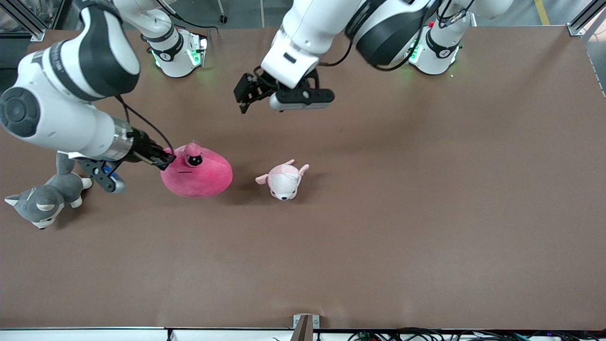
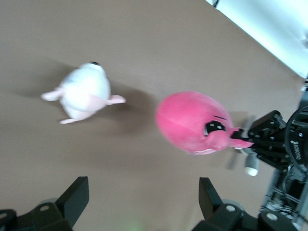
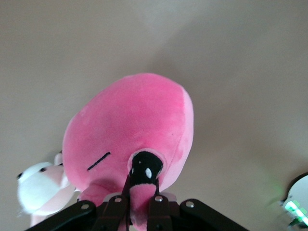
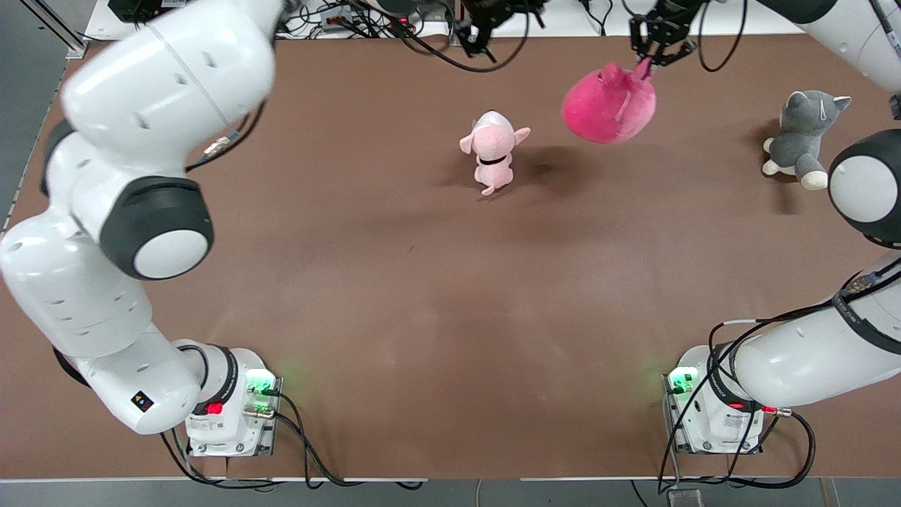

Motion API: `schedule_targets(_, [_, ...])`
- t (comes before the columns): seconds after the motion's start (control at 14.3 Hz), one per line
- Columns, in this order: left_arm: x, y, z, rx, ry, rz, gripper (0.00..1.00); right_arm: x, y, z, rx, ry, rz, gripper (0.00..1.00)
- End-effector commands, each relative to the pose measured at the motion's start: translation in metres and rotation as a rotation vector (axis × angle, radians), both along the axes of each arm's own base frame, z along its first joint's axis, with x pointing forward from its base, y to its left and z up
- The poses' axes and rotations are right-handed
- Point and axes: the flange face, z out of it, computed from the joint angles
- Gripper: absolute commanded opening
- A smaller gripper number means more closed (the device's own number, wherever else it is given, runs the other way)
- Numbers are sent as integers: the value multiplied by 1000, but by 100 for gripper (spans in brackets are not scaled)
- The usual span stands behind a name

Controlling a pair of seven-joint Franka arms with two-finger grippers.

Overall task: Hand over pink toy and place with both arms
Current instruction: 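Lower the pink plush beside the grey cat while the left gripper withdraws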

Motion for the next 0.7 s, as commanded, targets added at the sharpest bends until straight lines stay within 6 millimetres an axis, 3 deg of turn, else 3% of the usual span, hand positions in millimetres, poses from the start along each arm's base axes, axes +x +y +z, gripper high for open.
schedule_targets(0.0, [-11,37,30,76,-14,-54,100,-8,-52,-32,39,13,32,0])
schedule_targets(0.35, [-2,142,80,209,-30,-227,100,-22,-135,-88,79,1,82,0])
schedule_targets(0.63, [-9,208,101,281,-29,-308,100,-40,-178,-126,106,-2,111,1])
